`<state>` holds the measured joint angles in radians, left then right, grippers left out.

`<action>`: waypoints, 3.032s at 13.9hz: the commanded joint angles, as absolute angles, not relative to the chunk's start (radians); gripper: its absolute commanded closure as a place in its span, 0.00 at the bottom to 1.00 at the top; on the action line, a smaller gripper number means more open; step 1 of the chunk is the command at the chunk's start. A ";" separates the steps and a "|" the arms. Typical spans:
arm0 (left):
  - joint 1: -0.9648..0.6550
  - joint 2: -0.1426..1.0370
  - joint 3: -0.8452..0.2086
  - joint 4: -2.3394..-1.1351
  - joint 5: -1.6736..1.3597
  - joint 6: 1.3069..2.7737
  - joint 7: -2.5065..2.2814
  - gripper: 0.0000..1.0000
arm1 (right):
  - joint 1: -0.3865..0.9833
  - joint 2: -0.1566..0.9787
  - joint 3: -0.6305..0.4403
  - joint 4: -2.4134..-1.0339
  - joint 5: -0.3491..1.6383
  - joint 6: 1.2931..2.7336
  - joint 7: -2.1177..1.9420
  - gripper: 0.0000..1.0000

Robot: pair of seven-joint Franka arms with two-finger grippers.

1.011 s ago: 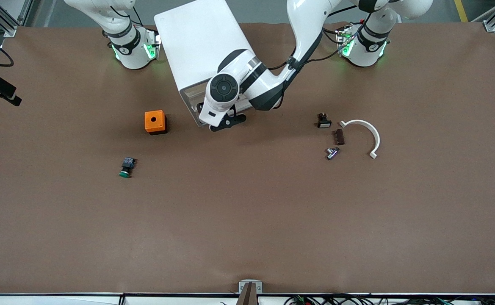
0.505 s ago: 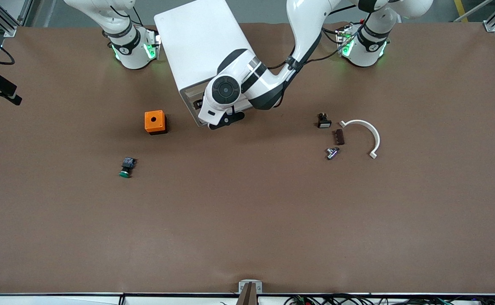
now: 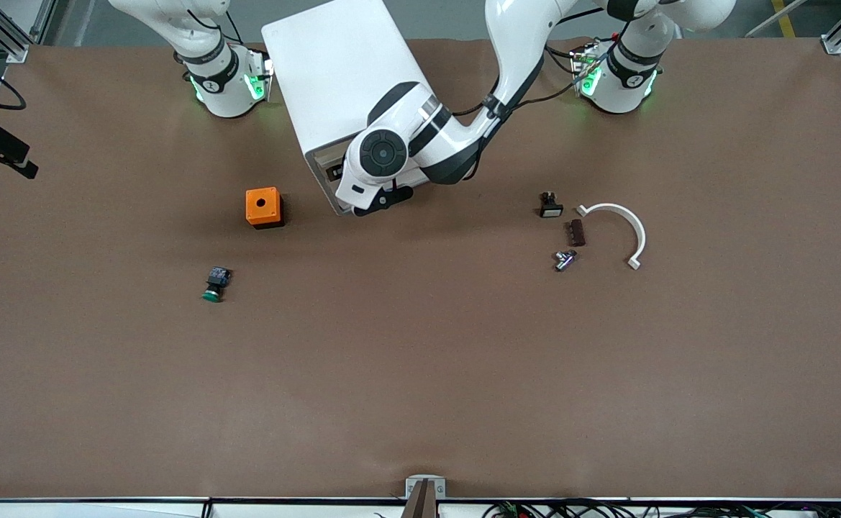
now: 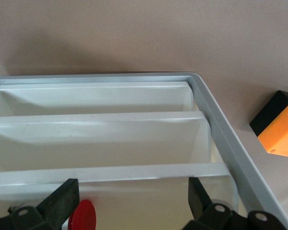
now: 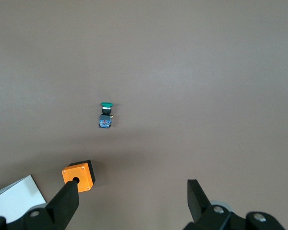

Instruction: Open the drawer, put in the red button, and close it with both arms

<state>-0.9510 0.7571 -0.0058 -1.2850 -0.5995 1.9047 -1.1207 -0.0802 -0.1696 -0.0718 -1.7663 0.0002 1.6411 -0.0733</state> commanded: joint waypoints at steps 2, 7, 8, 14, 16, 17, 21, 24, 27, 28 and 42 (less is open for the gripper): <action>-0.956 0.744 -0.012 -1.305 -0.637 1.905 -1.126 0.00 | -0.092 -0.195 -0.058 -1.789 -0.012 1.649 -0.089 0.00; -0.914 0.710 -0.005 -1.299 -0.627 1.904 -1.126 0.00 | -0.089 -0.195 -0.055 -1.789 -0.028 1.647 -0.089 0.00; -0.895 0.690 -0.005 -1.299 -0.626 1.904 -1.127 0.00 | -0.089 -0.195 -0.055 -1.789 -0.026 1.644 -0.089 0.00; -0.744 0.586 -0.003 -1.301 -0.621 1.904 -1.132 0.00 | -0.089 -0.198 -0.055 -1.790 -0.026 1.635 -0.087 0.00; -0.697 0.563 -0.002 -1.302 -0.603 1.904 -1.132 0.00 | -0.087 -0.199 -0.055 -1.790 -0.025 1.629 -0.086 0.00; -0.680 0.554 -0.002 -1.305 -0.591 1.904 -1.132 0.00 | -0.086 -0.199 -0.054 -1.790 -0.025 1.625 -0.086 0.00; -0.589 0.529 -0.002 -1.304 -0.484 1.901 -1.132 0.00 | -0.084 -0.199 -0.054 -1.790 -0.017 1.617 -0.086 0.00; -0.526 0.517 -0.002 -1.304 -0.396 1.901 -1.134 0.00 | -0.084 -0.199 -0.054 -1.790 -0.015 1.618 -0.086 0.00; -0.482 0.515 -0.002 -1.304 -0.368 1.901 -1.134 0.00 | -0.083 -0.199 -0.052 -1.790 -0.008 1.618 -0.084 0.00; -0.477 0.515 -0.002 -1.302 -0.368 1.901 -1.131 0.00 | -0.077 -0.199 -0.052 -1.790 -0.002 1.620 -0.083 0.00; -0.232 0.376 -0.006 -1.304 -0.370 1.565 -0.591 0.00 | -0.072 -0.192 -0.058 -1.767 0.002 1.626 -0.072 0.00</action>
